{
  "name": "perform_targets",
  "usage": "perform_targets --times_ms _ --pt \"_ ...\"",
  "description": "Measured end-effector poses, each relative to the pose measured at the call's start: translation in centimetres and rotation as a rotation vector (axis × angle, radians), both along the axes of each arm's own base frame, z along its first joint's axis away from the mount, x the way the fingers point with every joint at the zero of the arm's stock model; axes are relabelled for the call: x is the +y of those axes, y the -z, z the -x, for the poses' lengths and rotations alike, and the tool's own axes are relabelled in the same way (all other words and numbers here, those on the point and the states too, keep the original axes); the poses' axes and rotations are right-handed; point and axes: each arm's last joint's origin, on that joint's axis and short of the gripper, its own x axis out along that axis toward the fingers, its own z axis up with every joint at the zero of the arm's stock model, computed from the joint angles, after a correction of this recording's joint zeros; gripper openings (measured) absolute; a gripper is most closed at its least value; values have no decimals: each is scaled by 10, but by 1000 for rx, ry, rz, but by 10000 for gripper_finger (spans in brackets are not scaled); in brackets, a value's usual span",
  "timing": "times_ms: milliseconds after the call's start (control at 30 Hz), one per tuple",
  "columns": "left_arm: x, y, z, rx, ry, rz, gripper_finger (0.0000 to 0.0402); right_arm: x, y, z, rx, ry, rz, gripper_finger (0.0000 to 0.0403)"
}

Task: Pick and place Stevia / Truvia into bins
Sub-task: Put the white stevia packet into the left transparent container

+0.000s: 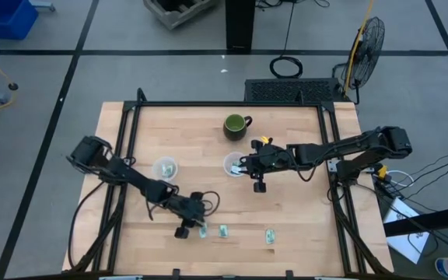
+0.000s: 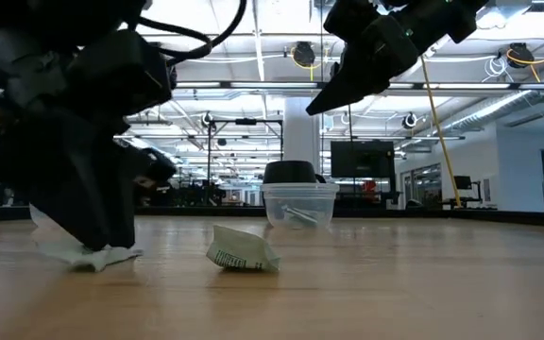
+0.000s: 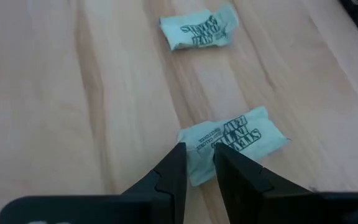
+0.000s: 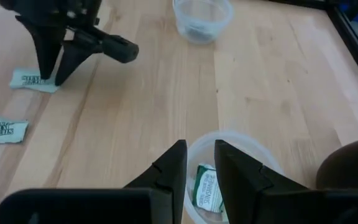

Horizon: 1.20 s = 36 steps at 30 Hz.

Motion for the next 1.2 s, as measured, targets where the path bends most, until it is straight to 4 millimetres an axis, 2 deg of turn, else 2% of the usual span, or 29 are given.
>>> perform_targets --times_ms 167,367,500,600,700,833,1200 --pt "-3 2 -6 32 35 -143 90 0 0 0 5 -3 5 75" --pt "8 7 -4 50 -16 -384 90 0 0 0 6 -19 27 75" --pt "23 -3 -2 -3 -107 -606 90 0 0 0 7 -29 41 75" --pt "39 -13 6 36 -199 -727 90 0 0 0 7 -30 43 75" --pt "55 -25 10 89 -313 -696 90 0 0 0 9 -33 46 75" --pt "68 -24 13 180 -412 -578 90 0 0 0 4 -33 46 75" --pt "70 -27 6 142 -480 -487 90 0 0 0 3 -34 49 75"
